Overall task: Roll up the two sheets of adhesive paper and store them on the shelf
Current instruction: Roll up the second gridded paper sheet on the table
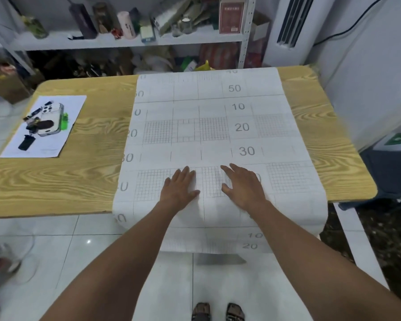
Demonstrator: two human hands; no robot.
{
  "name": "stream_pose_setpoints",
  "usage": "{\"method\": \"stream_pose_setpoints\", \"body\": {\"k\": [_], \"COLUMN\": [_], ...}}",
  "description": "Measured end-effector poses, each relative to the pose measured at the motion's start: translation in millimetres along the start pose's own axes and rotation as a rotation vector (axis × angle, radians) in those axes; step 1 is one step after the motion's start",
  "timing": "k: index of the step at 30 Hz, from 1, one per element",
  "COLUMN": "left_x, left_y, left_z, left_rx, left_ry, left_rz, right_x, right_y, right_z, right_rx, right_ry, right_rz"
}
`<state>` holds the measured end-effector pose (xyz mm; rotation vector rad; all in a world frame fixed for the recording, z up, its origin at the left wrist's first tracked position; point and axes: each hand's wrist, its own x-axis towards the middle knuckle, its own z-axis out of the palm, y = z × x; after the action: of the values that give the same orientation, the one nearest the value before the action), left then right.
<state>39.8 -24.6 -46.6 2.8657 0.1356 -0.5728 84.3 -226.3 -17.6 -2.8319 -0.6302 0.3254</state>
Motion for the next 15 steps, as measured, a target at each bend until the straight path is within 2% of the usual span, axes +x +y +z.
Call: {"method": "stream_pose_setpoints", "body": {"k": [9,15], "left_x": [55,68], "left_y": [-10,-4], "left_z": [-13,-25], "left_rx": [0.007,-0.020], "left_ry": [0.061,0.224], "left_rz": [0.015,-0.015], "right_x": [13,19], "right_y": [28,36], "right_z": [10,10], "right_rx": [0.001,0.035], "right_ry": [-0.014,-0.059], "right_rz": [-0.022,-0.068]}}
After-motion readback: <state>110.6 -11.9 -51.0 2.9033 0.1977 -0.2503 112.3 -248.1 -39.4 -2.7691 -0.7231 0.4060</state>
